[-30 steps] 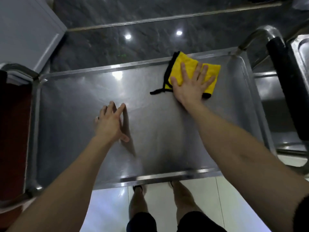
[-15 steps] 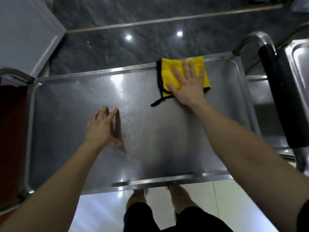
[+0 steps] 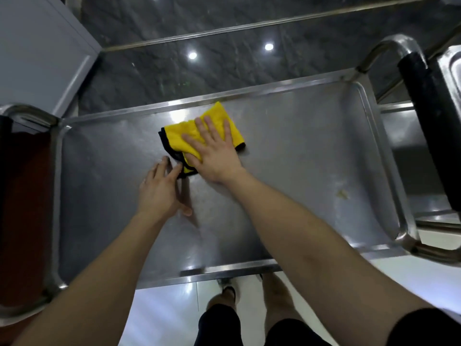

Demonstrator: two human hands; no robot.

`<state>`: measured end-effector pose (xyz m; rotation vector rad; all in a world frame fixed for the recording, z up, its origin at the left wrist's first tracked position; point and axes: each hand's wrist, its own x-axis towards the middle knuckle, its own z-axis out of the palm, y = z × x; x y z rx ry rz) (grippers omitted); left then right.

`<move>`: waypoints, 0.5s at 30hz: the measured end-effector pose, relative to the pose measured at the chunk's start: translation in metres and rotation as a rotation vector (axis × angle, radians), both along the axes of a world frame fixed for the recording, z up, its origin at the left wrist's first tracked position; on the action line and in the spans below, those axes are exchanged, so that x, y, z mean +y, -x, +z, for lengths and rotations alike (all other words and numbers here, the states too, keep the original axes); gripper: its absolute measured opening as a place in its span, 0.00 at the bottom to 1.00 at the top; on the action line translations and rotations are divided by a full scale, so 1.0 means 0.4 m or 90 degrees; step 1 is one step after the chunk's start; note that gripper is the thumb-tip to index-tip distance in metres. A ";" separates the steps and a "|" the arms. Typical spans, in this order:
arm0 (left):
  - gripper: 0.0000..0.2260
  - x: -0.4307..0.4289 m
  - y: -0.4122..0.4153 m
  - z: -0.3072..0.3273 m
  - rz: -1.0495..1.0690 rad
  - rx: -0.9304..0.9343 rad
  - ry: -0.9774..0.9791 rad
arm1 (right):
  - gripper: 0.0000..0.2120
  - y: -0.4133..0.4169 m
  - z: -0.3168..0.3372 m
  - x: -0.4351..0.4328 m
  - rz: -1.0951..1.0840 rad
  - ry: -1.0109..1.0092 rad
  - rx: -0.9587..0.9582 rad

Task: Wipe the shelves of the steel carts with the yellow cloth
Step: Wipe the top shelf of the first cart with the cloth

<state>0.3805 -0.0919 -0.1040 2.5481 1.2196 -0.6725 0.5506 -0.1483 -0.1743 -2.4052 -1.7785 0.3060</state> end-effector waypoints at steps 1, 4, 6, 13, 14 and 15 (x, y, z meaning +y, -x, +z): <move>0.68 0.001 0.002 -0.001 -0.001 -0.001 0.002 | 0.30 -0.027 -0.002 -0.019 0.027 -0.023 0.003; 0.69 0.004 0.001 0.003 -0.006 -0.006 0.008 | 0.31 -0.181 -0.014 -0.155 0.006 -0.040 -0.029; 0.69 0.001 0.001 0.007 -0.019 -0.003 0.007 | 0.33 -0.303 -0.006 -0.287 -0.137 -0.007 -0.034; 0.67 -0.002 0.013 0.007 -0.019 -0.020 -0.009 | 0.35 -0.269 0.004 -0.443 -0.574 0.041 -0.026; 0.66 -0.002 0.017 0.009 -0.026 -0.020 -0.010 | 0.35 -0.184 0.000 -0.407 -0.570 0.029 -0.035; 0.66 -0.002 0.021 0.010 -0.031 -0.020 -0.010 | 0.35 -0.092 -0.003 -0.374 -0.529 0.017 -0.039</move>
